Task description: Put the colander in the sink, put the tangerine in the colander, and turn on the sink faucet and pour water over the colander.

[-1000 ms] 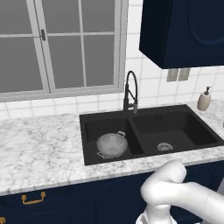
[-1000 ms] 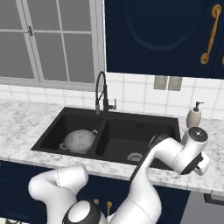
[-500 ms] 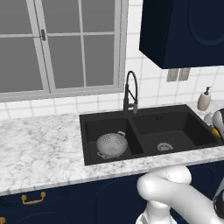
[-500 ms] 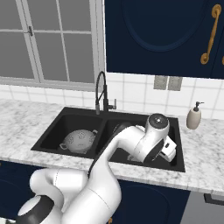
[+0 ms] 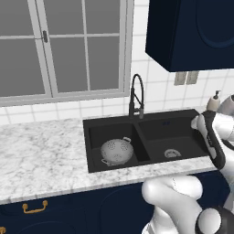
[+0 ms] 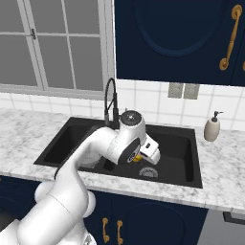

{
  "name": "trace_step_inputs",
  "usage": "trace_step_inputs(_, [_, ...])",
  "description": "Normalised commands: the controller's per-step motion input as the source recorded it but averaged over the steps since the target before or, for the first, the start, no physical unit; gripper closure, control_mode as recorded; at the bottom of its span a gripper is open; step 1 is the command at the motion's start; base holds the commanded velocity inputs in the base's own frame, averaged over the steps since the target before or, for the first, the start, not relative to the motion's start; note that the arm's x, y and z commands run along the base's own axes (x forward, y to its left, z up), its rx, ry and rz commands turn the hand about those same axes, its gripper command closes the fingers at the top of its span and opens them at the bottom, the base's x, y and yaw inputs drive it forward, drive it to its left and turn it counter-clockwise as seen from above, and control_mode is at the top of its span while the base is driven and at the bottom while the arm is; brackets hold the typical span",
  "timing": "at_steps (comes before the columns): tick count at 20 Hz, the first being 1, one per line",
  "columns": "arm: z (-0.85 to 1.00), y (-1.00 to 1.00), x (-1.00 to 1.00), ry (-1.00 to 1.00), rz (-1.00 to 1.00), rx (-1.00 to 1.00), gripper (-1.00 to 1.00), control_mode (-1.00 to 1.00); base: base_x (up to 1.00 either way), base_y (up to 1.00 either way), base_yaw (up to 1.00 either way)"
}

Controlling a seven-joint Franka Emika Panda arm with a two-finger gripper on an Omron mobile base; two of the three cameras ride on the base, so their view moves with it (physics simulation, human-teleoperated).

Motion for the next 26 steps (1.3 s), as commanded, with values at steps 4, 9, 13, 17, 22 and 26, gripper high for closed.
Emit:
trace_step_inputs(4, [0.00,1.00,0.00,0.00,0.08,-0.11,1.00,-1.00,0.00,0.00,0.00])
trace_step_inputs(9, [0.00,1.00,0.00,0.00,0.07,-0.09,1.00,-1.00,0.00,0.00,0.00])
trace_step_inputs(13, [0.00,1.00,0.00,0.00,0.06,-0.08,1.00,-1.00,0.00,0.00,0.00])
trace_step_inputs(17, [0.00,1.00,0.00,0.00,0.06,-0.06,1.00,-1.00,0.00,0.00,0.00])
trace_step_inputs(22, [0.00,1.00,0.10,0.00,0.06,-0.04,1.00,-1.00,0.00,0.00,0.00])
trace_step_inputs(26, [0.00,1.00,0.39,0.00,0.04,-0.01,1.00,-1.00,0.00,0.00,0.00])
